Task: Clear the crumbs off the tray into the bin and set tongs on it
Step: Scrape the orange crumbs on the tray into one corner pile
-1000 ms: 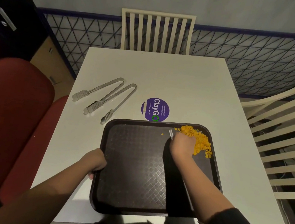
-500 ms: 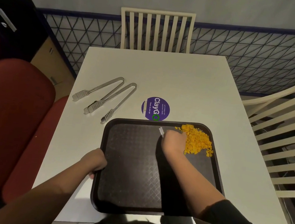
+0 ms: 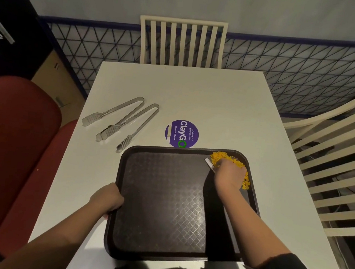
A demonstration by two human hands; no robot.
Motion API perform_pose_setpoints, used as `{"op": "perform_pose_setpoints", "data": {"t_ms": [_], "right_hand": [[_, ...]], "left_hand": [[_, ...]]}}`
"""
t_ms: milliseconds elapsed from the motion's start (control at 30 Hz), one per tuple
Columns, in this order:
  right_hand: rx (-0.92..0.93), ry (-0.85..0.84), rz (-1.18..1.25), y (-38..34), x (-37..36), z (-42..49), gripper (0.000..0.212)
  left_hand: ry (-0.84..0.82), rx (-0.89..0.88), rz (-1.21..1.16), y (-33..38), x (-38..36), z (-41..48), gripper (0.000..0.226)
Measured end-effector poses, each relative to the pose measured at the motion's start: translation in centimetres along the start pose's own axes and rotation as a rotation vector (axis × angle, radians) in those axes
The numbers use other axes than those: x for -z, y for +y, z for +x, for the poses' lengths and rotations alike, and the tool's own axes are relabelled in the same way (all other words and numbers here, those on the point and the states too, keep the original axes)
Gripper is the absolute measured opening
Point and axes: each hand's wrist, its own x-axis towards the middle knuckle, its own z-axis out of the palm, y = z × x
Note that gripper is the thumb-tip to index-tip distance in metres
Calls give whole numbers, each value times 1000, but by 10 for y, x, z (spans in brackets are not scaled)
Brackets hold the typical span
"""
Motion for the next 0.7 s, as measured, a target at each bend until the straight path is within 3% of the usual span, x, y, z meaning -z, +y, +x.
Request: {"op": "perform_pose_setpoints", "data": {"t_ms": [200,433,533,700], "right_hand": [[61,66,127,9,5,-7,23],[113,49,210,28,4,-29,45],[175,52,283,50,-1,-35,39],[297,92,422,104,-5,-61,19]], "left_hand": [[240,-32,-116,-8,-23,-5,37],[278,-34,-412,-11,-32,-11,47],[339,-36,-616,-9,-37,-26,50],[440,-61,-722,-6,-47,-56,52]]}}
